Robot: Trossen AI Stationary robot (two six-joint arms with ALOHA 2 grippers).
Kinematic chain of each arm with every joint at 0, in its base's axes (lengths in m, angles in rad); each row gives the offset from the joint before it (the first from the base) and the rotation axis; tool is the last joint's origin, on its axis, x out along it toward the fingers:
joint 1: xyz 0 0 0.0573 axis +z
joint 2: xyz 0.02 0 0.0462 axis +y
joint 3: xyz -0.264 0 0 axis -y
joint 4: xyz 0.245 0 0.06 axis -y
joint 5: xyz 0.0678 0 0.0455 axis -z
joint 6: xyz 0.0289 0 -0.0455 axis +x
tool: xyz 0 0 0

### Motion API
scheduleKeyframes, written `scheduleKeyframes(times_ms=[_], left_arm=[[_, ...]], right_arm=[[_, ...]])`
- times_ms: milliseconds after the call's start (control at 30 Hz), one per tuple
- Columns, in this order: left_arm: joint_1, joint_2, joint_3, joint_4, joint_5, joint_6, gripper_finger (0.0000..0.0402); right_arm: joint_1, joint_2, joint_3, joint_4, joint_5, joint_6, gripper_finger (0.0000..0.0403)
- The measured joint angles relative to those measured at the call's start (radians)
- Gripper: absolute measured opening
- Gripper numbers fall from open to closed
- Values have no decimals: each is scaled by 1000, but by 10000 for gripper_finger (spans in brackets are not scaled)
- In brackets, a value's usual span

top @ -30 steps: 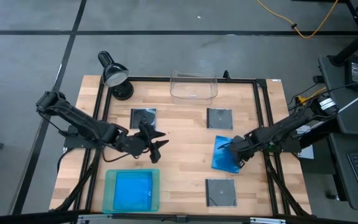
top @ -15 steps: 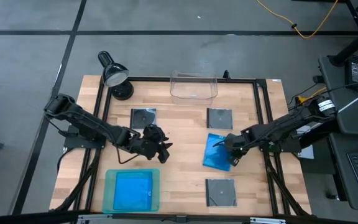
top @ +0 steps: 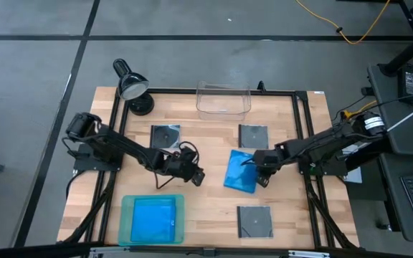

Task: Pick & place jewel cases by type
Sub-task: Put the blue CD case into the blue bin

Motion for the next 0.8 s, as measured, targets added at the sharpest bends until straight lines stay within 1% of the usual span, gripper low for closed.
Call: scheduleKeyframes(times_ms=[100, 300, 567, 800], left_arm=[[28, 41, 0, 83, 24, 12, 156], [96, 121, 0, 264, 131, 37, 189], [160, 228, 0, 487, 195, 46, 235], [186, 307, 0, 555, 252, -2, 249]], right_arm=[[-16, 19, 2, 15, 6, -32, 7], [-30, 54, 4, 75, 3, -80, 7], [-38, 59, 0, 121, 25, -128, 7], [-38, 60, -1, 142, 38, -134, 7]])
